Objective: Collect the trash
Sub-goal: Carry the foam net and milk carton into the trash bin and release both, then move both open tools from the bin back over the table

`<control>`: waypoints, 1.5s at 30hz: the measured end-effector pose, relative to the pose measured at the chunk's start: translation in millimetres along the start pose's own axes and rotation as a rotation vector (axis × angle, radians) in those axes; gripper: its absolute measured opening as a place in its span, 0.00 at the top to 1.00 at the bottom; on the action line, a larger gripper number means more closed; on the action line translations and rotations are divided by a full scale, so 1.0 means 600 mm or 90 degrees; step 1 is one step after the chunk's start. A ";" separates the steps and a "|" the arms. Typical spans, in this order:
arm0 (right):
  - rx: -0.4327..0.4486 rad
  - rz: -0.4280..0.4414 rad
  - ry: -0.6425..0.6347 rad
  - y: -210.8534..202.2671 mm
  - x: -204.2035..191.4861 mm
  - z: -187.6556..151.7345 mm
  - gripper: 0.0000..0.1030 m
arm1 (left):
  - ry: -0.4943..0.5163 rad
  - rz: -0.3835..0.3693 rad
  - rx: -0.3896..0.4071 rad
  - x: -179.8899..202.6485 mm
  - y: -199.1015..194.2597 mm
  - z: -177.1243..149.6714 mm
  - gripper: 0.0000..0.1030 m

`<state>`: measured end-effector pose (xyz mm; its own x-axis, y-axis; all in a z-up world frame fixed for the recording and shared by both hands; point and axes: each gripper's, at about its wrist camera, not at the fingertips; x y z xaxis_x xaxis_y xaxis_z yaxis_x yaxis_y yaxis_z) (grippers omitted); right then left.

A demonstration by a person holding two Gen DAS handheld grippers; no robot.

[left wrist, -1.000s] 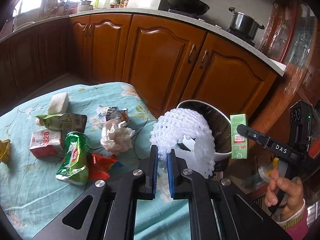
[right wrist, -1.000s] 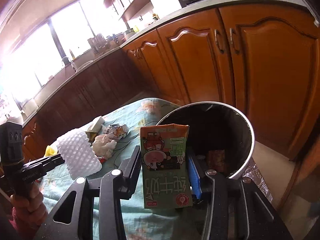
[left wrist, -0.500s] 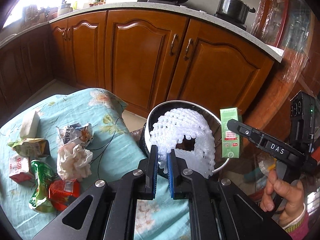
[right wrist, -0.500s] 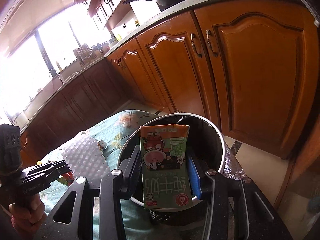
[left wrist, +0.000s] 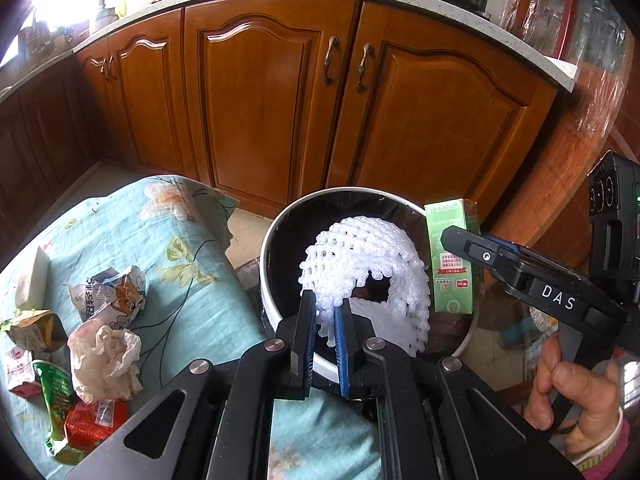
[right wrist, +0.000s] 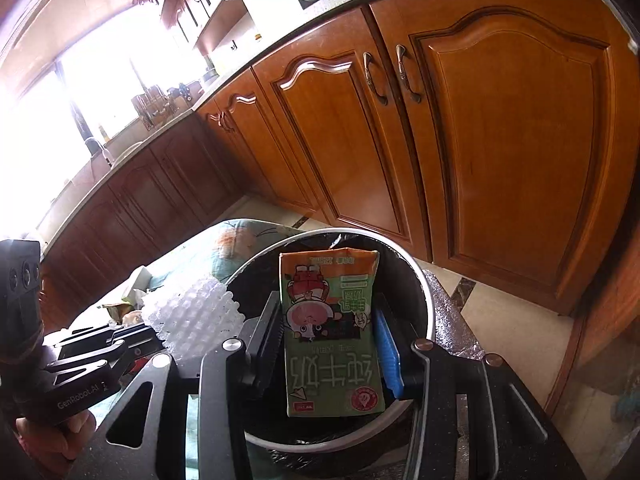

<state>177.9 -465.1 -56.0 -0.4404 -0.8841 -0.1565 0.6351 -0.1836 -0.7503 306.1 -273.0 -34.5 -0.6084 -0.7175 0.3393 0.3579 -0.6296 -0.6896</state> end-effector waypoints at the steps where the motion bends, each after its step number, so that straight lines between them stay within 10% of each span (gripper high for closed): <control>1: -0.002 0.000 0.000 0.002 0.001 0.000 0.58 | -0.002 0.000 -0.001 -0.001 0.002 0.001 0.92; 5: -0.008 -0.005 -0.003 0.012 0.002 0.001 0.58 | -0.008 -0.003 -0.009 -0.004 0.011 0.005 0.92; 13: -0.013 0.004 0.005 0.019 0.007 0.002 0.37 | -0.015 0.001 -0.005 0.001 0.005 0.002 0.55; 24: 0.018 0.031 0.038 -0.023 -0.006 -0.025 0.10 | -0.045 0.013 0.049 -0.014 -0.087 -0.075 0.52; 45: -0.009 0.121 -0.022 -0.068 -0.166 -0.119 0.09 | -0.159 0.099 0.119 -0.110 -0.311 -0.244 0.51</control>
<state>150.7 -338.8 -55.7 -0.2912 -0.9163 -0.2750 0.6955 -0.0054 -0.7185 175.7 -64.7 -21.6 -0.3531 -0.8453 0.4010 0.5705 -0.5342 -0.6238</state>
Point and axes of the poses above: each gripper's, at about its wrist camera, not at the fingertips, and y roughly the way its jaws point, x to its right, z to its top, and after that the axes turned 15 degrees about -z, right-handed
